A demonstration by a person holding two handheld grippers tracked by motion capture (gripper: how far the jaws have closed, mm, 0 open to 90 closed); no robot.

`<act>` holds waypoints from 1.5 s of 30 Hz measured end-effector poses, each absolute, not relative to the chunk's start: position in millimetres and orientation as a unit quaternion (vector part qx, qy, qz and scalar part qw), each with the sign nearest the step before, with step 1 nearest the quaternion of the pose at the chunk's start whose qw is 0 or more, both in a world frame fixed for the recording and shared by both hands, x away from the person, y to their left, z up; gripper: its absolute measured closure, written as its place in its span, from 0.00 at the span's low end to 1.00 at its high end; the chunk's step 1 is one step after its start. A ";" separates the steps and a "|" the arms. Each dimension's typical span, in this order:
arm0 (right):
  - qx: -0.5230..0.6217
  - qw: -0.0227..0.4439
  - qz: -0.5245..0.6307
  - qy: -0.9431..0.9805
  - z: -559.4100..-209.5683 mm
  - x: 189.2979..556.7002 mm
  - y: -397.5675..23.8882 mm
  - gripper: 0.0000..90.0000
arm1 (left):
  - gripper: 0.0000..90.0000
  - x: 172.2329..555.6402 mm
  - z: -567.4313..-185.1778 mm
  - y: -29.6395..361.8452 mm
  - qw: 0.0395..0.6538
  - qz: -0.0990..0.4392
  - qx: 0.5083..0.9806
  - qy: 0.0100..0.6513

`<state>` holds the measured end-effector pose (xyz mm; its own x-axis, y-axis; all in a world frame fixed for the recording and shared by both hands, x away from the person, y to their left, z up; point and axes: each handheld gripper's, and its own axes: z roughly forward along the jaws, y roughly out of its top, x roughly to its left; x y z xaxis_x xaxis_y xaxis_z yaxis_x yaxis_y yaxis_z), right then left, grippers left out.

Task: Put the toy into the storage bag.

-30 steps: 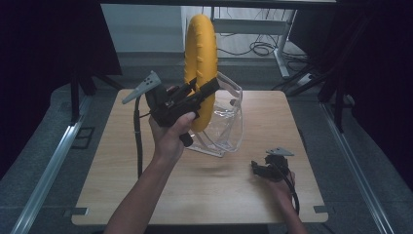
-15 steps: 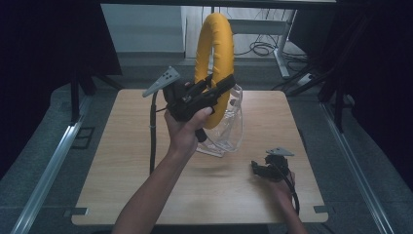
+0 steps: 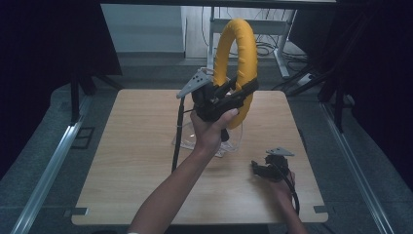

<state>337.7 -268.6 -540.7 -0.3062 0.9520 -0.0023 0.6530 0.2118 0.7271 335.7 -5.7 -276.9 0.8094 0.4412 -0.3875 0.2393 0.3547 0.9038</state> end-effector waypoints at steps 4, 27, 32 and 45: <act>0.540 0.234 0.319 0.742 -540.6 337.7 -268.6 0.21 | 0.56 345.8 -293.7 -5.1 0.759 0.062 0.565 0.318; 0.540 0.234 0.318 0.743 -540.4 337.6 -268.7 0.21 | 0.56 388.6 -369.5 10.1 0.721 0.032 0.552 0.417; 0.540 0.234 0.318 0.743 -540.4 337.6 -268.6 0.21 | 0.56 390.0 -380.6 15.9 0.713 0.036 0.549 0.435; 0.540 0.235 0.318 0.743 -540.6 337.6 -268.6 0.21 | 0.56 396.1 -405.0 28.2 0.704 0.020 0.537 0.464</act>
<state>337.6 -268.6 -540.6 -0.3062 0.9519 -0.0056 0.6533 0.2144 0.7261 396.1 28.2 -405.0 0.5683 0.5274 -0.6316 0.4699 0.4222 0.7752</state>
